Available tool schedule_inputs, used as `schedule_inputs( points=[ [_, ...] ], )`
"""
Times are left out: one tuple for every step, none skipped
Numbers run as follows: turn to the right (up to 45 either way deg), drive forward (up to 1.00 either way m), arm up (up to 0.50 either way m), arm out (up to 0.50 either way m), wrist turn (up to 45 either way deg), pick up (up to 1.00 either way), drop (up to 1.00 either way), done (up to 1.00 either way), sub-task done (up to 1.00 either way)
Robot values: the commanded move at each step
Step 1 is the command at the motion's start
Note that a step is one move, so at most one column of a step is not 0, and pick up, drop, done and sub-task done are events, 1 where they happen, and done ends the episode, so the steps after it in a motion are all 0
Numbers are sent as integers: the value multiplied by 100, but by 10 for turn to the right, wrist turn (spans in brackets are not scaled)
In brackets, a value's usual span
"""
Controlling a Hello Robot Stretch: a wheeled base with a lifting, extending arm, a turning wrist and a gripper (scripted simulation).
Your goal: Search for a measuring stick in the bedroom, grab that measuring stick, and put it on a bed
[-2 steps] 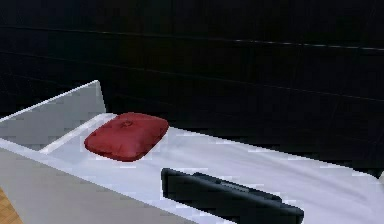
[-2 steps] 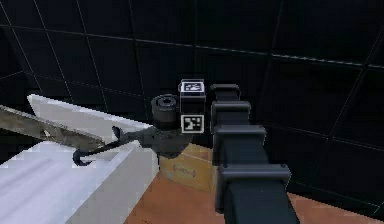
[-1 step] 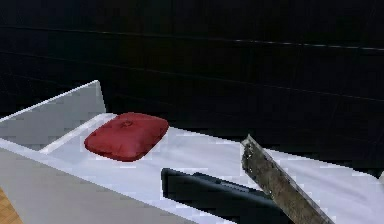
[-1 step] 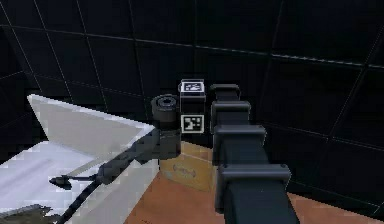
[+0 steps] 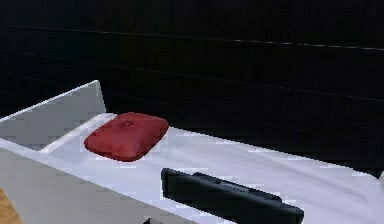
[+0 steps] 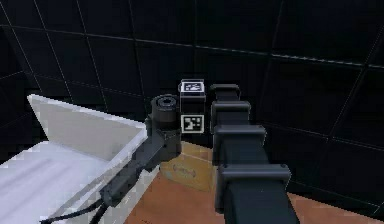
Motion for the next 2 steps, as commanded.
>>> schedule_inputs(
  points=[
    [0, 0, 0, -14, 0, 0, 0, 0, 0],
    [-450, 0, 0, 0, 0, 0, 0, 0, 0]
  ],
)
